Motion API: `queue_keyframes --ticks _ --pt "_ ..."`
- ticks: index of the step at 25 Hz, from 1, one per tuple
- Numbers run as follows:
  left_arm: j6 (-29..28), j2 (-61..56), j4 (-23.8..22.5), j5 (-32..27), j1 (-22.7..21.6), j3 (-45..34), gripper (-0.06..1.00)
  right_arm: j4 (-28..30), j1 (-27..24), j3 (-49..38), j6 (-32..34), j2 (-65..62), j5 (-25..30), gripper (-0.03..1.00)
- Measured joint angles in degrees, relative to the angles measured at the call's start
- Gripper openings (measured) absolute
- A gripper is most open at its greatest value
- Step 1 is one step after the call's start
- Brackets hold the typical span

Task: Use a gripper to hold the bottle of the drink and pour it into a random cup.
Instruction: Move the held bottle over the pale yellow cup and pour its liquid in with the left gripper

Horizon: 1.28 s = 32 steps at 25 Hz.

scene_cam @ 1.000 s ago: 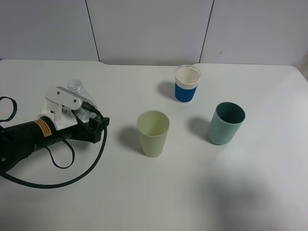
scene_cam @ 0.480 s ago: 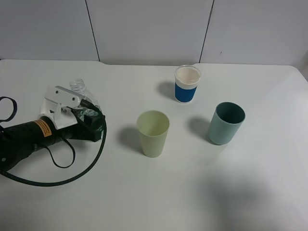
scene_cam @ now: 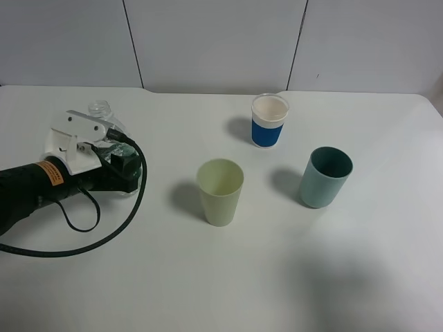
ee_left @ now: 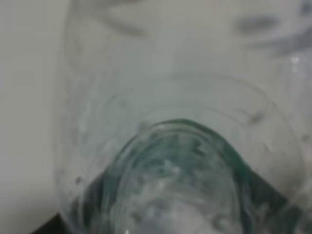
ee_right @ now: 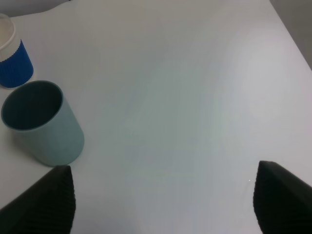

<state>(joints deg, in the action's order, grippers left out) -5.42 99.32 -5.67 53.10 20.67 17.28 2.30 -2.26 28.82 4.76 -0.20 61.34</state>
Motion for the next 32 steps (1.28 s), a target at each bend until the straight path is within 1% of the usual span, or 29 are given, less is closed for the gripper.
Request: queue_keyframes --ticks 7,16,18,24,26,32 --pt "4.4 -7.6 3.4 -8.3 0.0 -0.1 0.47 0.0 0.0 0.0 0.0 0.0 0.0 0.74" --pt "13.7 -17.2 10.2 -20.0 0.0 0.3 0.47 0.0 0.0 0.0 0.0 0.0 0.0 0.74" --pt "14.7 -18.4 10.5 -22.3 0.0 1.0 0.47 0.0 0.0 0.0 0.0 0.0 0.0 0.74" --pt "15.2 -20.4 10.7 -23.9 0.0 2.6 0.47 0.0 0.0 0.0 0.0 0.0 0.0 0.74" --pt "15.2 -20.4 10.7 -25.4 0.0 3.6 0.47 0.0 0.0 0.0 0.0 0.0 0.0 0.74" --pt "16.5 -20.5 10.8 -34.1 0.0 9.4 0.47 0.0 0.0 0.0 0.0 0.0 0.0 0.74"
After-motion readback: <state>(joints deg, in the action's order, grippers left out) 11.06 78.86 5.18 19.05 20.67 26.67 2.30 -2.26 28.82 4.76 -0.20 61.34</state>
